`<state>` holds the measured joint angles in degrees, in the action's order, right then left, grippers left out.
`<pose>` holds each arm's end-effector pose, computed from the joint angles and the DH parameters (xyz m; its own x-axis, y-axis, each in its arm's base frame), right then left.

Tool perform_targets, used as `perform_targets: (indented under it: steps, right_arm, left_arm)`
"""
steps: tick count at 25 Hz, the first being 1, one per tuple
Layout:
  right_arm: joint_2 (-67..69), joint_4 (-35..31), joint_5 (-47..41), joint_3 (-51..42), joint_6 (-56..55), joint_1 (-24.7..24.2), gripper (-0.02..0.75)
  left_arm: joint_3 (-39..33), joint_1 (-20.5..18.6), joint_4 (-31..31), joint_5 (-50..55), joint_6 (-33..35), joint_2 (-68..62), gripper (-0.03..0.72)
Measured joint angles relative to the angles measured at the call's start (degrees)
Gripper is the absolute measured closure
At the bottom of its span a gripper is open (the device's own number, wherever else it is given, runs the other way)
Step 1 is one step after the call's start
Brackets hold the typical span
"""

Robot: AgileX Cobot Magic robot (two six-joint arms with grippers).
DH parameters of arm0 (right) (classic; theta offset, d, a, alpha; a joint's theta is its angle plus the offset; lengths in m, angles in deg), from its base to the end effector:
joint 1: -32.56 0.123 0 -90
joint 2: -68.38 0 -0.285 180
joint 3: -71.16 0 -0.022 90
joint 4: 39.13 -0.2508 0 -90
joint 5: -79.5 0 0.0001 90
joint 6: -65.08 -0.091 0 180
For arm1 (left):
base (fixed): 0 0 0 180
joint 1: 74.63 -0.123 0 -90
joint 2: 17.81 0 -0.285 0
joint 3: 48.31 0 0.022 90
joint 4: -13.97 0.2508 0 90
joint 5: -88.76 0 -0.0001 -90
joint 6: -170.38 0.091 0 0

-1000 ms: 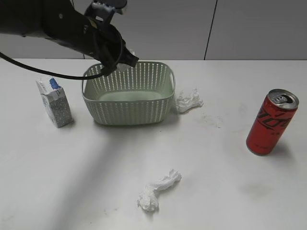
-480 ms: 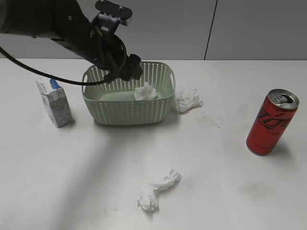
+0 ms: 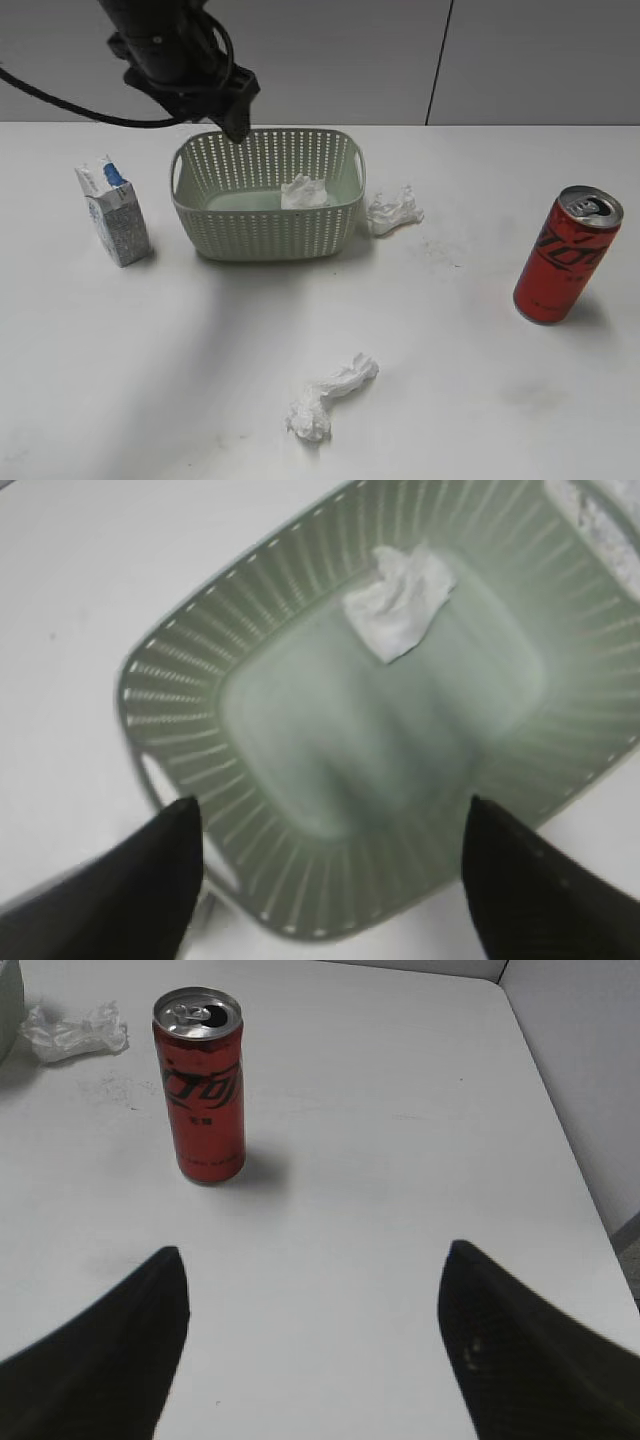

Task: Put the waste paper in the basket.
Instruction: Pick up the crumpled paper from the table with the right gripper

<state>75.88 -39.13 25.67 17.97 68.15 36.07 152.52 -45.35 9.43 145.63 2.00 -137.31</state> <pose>0.0081 0.0005 0.2643 -0.4104 -0.0788 -0.9085 -0.0833 0.9953 -0.0487 0.3714 -0.2152 0.2724 -0.7021 0.5753 -0.4197 0.6315 0.7754 0.0064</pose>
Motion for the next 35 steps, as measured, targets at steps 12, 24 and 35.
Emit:
perform_targets:
  steps: [12, 24, 35]
  right_arm:
    - [16.50, -12.21, 4.93, 3.84, 6.58, 0.00, 0.149]
    - [52.24, -25.12, 6.03, 18.12, 34.89, 1.26, 0.150]
    - [79.91, -23.25, 8.38, 30.76, 46.39, 23.30, 0.150]
  left_arm:
    - [-1.09, -15.49, 1.42, 12.47, -4.47, 10.87, 0.096]
    - [-28.01, -24.56, 1.47, 6.12, -4.53, 37.98, 0.098]
    - [-53.84, -24.56, -0.06, 3.05, -4.58, 67.62, 0.099]
